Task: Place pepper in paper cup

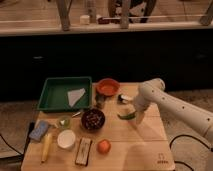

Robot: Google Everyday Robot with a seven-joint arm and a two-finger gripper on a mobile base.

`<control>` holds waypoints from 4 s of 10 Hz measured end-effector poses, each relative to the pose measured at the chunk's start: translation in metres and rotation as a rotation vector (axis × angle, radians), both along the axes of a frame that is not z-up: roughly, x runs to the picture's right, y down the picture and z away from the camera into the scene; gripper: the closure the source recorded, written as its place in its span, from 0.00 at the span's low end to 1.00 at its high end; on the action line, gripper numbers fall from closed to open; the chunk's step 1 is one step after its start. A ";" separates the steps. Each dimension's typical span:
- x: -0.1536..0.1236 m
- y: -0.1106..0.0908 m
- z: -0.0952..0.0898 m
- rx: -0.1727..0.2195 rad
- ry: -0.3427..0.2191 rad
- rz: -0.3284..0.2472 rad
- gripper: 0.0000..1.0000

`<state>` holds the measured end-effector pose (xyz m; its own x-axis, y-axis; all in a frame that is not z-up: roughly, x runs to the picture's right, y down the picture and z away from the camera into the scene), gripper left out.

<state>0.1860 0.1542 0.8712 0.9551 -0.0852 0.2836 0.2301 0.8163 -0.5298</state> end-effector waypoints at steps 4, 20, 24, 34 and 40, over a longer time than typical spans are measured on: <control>-0.004 0.007 0.009 -0.012 -0.003 -0.006 0.20; -0.014 0.015 0.018 -0.041 0.022 -0.015 0.86; -0.021 -0.011 -0.003 -0.012 0.013 -0.054 0.96; -0.040 -0.036 -0.035 0.033 -0.034 -0.145 0.96; -0.040 -0.045 -0.056 0.065 -0.072 -0.187 0.96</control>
<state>0.1457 0.1088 0.8152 0.8984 -0.2795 0.3388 0.4162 0.7879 -0.4538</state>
